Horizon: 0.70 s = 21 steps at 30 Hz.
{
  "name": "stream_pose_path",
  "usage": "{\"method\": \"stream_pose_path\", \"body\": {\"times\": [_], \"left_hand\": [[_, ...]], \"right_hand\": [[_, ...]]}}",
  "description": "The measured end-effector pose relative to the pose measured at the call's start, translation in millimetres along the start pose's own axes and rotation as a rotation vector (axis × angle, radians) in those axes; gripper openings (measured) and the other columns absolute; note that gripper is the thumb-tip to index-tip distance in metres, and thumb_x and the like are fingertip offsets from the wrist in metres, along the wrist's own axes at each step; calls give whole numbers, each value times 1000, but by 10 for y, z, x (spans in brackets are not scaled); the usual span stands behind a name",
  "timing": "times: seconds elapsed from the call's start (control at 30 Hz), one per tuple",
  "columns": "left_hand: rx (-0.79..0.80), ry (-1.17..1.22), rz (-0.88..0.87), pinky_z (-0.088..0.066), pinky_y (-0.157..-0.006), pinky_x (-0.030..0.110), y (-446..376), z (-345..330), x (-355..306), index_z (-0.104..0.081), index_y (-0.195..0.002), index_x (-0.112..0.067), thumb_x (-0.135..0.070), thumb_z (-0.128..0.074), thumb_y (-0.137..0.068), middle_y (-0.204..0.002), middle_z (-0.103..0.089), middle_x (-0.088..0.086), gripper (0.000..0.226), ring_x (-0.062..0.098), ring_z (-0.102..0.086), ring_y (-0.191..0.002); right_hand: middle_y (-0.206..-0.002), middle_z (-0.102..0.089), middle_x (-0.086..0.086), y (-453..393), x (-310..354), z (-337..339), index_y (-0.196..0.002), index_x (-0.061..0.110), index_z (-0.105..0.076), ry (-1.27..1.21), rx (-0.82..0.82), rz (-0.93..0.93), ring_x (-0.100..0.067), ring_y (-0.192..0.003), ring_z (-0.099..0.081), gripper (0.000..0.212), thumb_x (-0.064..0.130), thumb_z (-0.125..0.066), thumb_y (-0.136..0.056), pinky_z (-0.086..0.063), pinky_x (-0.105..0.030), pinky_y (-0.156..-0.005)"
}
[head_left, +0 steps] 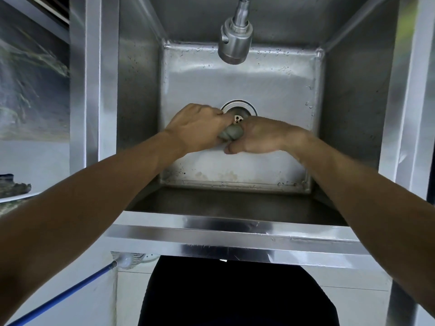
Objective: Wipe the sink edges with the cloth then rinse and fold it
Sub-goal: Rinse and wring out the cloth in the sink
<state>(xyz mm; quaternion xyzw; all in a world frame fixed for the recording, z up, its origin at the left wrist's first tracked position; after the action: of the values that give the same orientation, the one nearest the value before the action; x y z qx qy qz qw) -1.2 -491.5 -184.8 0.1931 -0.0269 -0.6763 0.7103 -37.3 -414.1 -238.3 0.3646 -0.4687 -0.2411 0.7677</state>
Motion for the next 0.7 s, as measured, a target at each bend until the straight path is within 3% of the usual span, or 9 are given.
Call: {"method": "stream_pose_path", "body": {"times": [0.03,0.1,0.17,0.27,0.33,0.47,0.53,0.6,0.7], "left_hand": [[56,9,73,-39,-66,36,-20,-64,41,-66,-110,-17,-38,-66,-90,-96,-72,11,30,40,-68,-88],[153,122,237,-38,-64,32,-55,-169,106,-69,-101,-22,-41,-64,-87,-90,-70,9,24,37,-65,-81],[273,293,356,-38,-57,28,-70,-304,126,-67,-82,-25,-42,-63,-84,-80,-64,2,18,28,-60,-71],[426,528,336,-38,-46,24,-86,-454,11,-56,-54,-25,-40,-67,-81,-65,-59,-6,33,9,-53,-52],[545,722,353,-31,-37,22,-24,-556,-61,-54,-46,-23,-28,-70,-76,-51,-53,-12,35,8,-40,-38],[725,867,400,-27,-36,20,151,-772,-63,-53,-48,-25,-30,-74,-79,-48,-44,-4,38,14,-34,-38],[683,850,377,-38,-40,18,171,-736,25,-65,-69,-25,-36,-78,-82,-56,-60,-4,21,12,-53,-43],[649,882,379,-50,-51,18,189,-684,139,-71,-94,-22,-38,-77,-85,-77,-76,-7,19,9,-73,-65],[517,667,294,-50,-51,23,160,-481,276,-66,-86,-33,-39,-74,-87,-73,-72,-6,10,16,-75,-74]], "right_hand": [[-82,-58,11,-1,96,69,-78,40,-62,207,-95,36,-13,-70,-59,9,47,-64,-83,-39,-28,-55],[-81,-59,11,65,235,193,-78,50,-60,462,-274,83,-12,-66,-54,12,41,-58,-87,-34,-28,-56],[-85,-68,4,130,270,316,-87,34,-61,574,-435,117,-24,-68,-54,4,36,-58,-87,-35,-31,-62],[-90,-73,-7,159,255,311,-95,16,-62,715,-567,192,-35,-76,-67,13,24,-61,-86,-35,-33,-63],[-89,-74,-11,193,260,229,-99,10,-64,741,-615,260,-37,-75,-71,15,20,-62,-87,-38,-33,-60],[-71,-70,-11,179,288,129,-86,8,-66,670,-688,309,-36,-60,-67,8,14,-70,-82,-35,-29,-54],[-80,-70,-7,97,216,122,-93,15,-61,609,-628,215,-35,-73,-68,12,22,-68,-86,-35,-31,-58],[-87,-64,-2,102,98,122,-99,19,-54,423,-569,172,-31,-79,-62,26,34,-70,-86,-36,-32,-63],[-91,-61,7,167,-63,89,-101,28,-56,11,-337,107,-14,-81,-61,41,57,-72,-77,-46,-34,-65]]}}
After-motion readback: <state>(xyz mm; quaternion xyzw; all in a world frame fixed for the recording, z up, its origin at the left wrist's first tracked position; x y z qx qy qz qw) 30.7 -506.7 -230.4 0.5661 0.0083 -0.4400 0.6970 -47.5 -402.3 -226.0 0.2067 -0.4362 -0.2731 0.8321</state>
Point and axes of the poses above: each hand's wrist, its own y-axis away from the middle knuckle, its own z-axis out of the back of the hand, x = y × z, the point moved 10 cm from there along -y, towards the middle knuckle
